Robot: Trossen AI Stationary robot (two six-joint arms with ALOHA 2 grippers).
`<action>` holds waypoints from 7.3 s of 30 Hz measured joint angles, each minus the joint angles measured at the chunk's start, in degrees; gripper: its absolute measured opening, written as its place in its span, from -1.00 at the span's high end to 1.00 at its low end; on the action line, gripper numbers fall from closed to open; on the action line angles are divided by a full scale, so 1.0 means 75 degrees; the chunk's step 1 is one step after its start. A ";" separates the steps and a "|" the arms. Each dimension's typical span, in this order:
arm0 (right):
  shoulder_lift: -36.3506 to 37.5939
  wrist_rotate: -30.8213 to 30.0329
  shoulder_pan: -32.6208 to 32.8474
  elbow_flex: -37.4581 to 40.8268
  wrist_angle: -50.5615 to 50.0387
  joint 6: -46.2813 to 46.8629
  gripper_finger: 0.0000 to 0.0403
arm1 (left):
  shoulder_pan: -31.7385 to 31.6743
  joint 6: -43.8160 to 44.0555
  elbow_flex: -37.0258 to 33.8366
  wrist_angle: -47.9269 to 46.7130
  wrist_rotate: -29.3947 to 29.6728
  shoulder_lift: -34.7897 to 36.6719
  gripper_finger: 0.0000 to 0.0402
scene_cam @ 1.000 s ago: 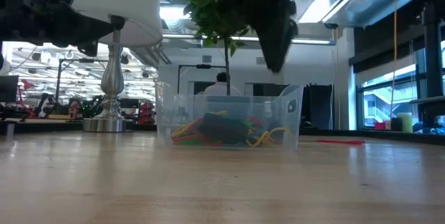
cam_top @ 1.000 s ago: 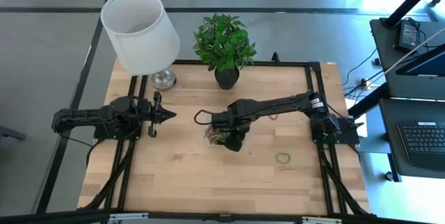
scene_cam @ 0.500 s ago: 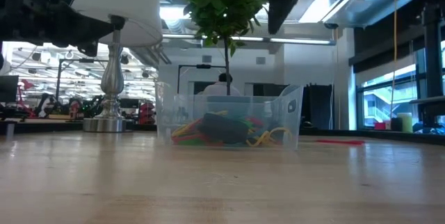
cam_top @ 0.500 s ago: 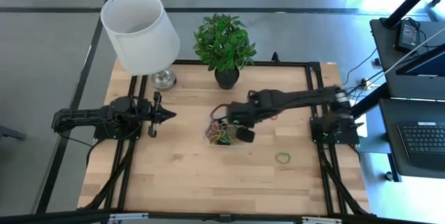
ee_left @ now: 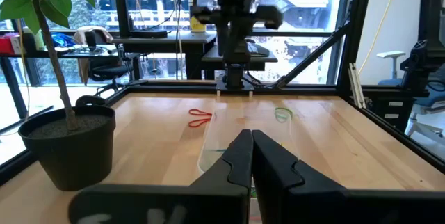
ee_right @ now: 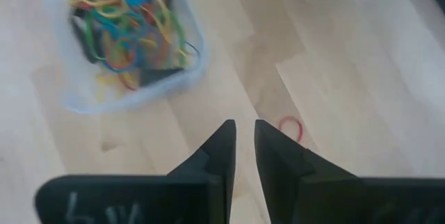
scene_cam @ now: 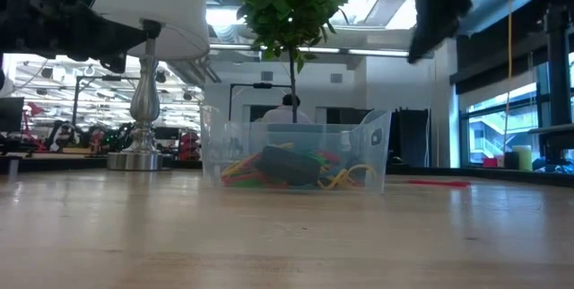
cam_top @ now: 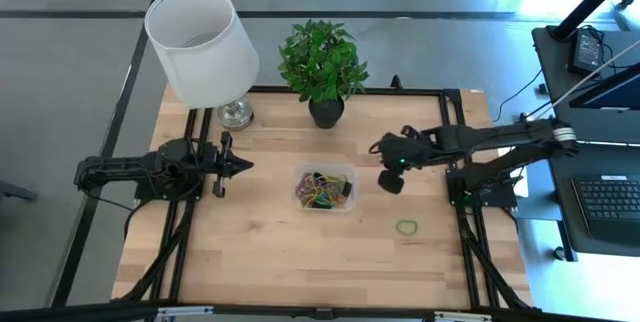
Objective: Pick and place rubber bands into bin
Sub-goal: Put the red rubber band into the transparent container, then put the green rubber band into the transparent container
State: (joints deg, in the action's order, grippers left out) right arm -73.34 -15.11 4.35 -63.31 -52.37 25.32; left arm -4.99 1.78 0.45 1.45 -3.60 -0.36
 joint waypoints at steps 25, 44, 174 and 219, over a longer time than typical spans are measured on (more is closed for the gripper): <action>0.1303 0.0017 -0.0718 0.2876 0.1967 -0.0638 0.71 | 0.0012 0.0450 0.0003 0.0017 -0.0201 -0.0233 0.97; 0.1292 -0.0236 -0.1390 0.2876 0.2265 -0.0404 0.61 | 0.0009 0.0201 0.0003 0.0012 -0.0187 -0.0460 0.97; -0.3203 -0.0154 0.2289 -0.1616 -0.2728 0.5723 0.22 | 0.0006 0.0201 0.0003 0.0012 -0.0181 -0.0460 0.97; -0.1387 0.0438 0.4711 0.3785 0.3127 0.3781 0.25 | 0.0008 0.0201 0.0003 0.0011 -0.0181 -0.0459 0.96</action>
State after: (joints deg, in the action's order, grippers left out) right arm -83.75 -11.83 39.68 -34.92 -28.91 53.67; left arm -4.94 3.29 0.47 1.53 -4.95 -3.80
